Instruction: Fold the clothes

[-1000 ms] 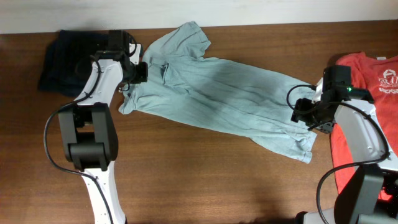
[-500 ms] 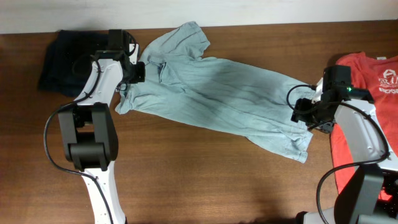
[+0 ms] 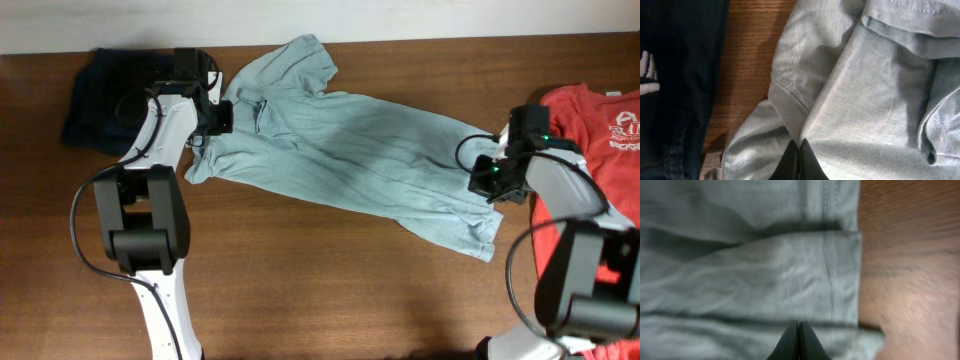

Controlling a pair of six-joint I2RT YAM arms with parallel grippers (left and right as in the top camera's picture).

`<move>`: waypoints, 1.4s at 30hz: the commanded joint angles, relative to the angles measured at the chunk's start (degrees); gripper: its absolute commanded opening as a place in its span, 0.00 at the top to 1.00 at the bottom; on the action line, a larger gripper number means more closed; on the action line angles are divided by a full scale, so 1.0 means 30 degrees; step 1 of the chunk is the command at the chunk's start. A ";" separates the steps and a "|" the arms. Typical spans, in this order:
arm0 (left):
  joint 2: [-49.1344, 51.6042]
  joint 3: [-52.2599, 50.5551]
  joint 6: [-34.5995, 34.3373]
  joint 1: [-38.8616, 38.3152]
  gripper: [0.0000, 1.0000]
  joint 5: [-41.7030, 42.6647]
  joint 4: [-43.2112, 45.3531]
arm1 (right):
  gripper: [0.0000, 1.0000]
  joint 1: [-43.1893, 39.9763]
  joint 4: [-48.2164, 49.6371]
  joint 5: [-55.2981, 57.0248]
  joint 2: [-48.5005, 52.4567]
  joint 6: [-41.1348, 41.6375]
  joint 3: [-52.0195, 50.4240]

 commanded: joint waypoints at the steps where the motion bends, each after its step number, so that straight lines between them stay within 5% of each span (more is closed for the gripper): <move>1: 0.0051 0.0408 0.0350 0.0117 0.99 -0.0270 -0.0022 | 0.96 0.0117 0.0503 0.0036 0.1005 -0.0750 -0.0109; 42: 0.0051 0.1056 0.0372 0.0124 0.99 -0.1807 -0.0204 | 0.96 0.0102 0.1195 0.2280 0.3993 -0.1370 -0.0109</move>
